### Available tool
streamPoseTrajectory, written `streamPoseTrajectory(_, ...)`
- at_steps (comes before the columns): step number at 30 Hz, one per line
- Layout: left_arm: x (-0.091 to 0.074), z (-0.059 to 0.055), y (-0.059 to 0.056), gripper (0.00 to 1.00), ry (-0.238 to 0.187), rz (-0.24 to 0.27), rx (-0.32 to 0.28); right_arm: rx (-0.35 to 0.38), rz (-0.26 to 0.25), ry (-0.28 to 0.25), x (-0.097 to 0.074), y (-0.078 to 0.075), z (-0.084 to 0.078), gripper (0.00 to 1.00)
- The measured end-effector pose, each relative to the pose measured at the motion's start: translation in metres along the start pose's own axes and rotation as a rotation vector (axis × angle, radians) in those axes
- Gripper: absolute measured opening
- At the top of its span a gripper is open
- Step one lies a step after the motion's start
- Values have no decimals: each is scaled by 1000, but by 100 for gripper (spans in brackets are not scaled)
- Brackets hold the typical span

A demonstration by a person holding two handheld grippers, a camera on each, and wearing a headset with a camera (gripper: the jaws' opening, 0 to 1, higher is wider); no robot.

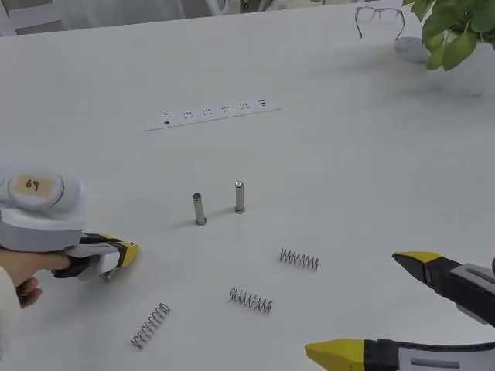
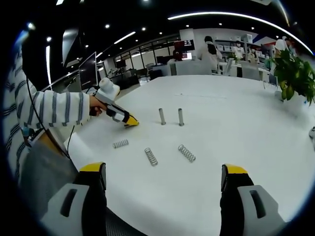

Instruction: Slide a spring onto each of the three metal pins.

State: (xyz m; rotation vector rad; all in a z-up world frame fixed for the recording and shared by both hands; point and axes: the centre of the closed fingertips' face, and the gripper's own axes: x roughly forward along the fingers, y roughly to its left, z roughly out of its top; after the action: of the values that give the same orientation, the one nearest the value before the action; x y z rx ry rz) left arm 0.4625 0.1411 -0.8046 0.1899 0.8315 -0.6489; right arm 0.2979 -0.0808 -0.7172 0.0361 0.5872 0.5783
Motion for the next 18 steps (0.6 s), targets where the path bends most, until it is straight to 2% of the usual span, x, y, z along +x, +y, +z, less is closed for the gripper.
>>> streamPoseTrajectory(6,-1,-3,-1,0,2,18,19,3,1,2,1,1,-1,96)
streamPoseTrajectory(9,-1,-3,-1,0,-2,29,-18,3,3,6,1,1,-2,96)
streamPoseTrajectory(14,-2,-3,0,0,-8,23,-9,2,7,13,3,2,-4,95)
streamPoseTrajectory(18,-2,-3,2,0,-17,49,-3,0,6,17,3,2,-5,96)
